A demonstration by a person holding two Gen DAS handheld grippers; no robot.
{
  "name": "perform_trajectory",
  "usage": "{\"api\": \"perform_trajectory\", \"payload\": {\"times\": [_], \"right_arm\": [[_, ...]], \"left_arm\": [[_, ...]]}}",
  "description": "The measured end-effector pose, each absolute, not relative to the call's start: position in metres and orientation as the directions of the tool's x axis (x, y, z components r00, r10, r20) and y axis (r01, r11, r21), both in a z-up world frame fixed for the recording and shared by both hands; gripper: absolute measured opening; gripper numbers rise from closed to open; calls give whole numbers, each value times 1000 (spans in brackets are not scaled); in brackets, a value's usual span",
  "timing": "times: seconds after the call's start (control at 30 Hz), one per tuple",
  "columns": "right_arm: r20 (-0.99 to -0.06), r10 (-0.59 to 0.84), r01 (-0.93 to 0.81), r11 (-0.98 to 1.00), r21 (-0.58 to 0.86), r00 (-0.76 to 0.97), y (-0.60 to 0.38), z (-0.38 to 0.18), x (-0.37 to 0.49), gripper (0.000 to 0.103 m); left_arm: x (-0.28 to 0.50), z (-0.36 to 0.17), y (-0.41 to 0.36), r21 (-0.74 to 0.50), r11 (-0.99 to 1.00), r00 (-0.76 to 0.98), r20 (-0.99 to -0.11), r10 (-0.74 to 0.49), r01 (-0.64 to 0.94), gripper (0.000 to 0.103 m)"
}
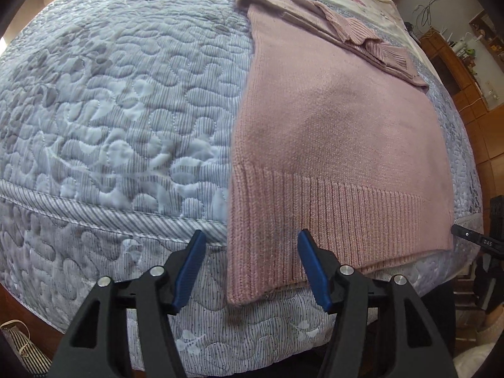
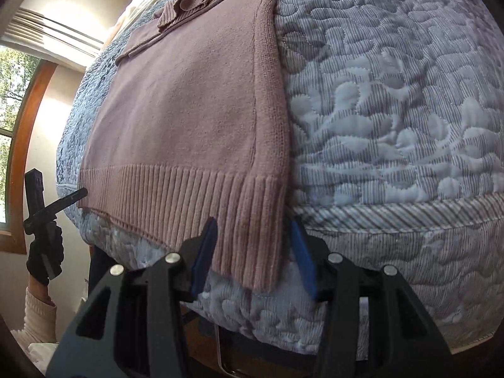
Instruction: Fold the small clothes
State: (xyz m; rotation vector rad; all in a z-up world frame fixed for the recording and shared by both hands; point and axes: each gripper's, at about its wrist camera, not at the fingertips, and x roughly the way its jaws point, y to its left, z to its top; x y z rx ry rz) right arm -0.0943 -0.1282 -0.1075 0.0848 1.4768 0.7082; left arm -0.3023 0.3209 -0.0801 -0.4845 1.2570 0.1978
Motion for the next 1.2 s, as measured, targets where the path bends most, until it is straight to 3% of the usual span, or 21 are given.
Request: {"api": "perform_trajectory", "payload": {"times": [0.17, 0.27, 0.3, 0.4, 0.5, 0.57, 0.73, 0.93, 1.2], "right_arm": [[-854, 513, -347, 788, 509, -87, -133, -115, -95, 41], [-837, 535, -331, 774, 540, -116, -134, -116, -96, 17], [-831, 541, -325, 769, 551, -129, -135, -117, -97, 11], [-818, 560, -308, 761, 571, -133, -135, -116, -98, 10], [-784, 606, -289, 732, 617, -138, -139, -108, -95, 9], [-765, 631, -301, 710, 637, -129, -139, -97, -93, 8], [-685, 723, -283, 640, 714, -94, -142, -66, -77, 8], [-627, 779, -235, 606, 760, -18, -145, -44, -40, 8], [-590, 807, -131, 586, 800, 9, -140, -55, 23, 8]], "left_arm": [[-304, -86, 320, -250, 881, 299, -945, -132, -402, 60], [-302, -84, 316, -225, 893, 288, -951, -113, -391, 53], [-301, -84, 316, -212, 897, 281, -954, -105, -388, 46], [-298, -84, 318, -223, 896, 281, -953, -117, -384, 32], [-302, -80, 324, -285, 875, 311, -936, -166, -391, 10], [-306, -72, 331, -374, 836, 367, -902, -228, -401, 9], [-301, -47, 336, -458, 807, 465, -845, -264, -373, 9], [-281, -22, 359, -483, 785, 560, -800, -217, -387, 9], [-236, -32, 394, -521, 736, 584, -784, -211, -433, 9]]}}
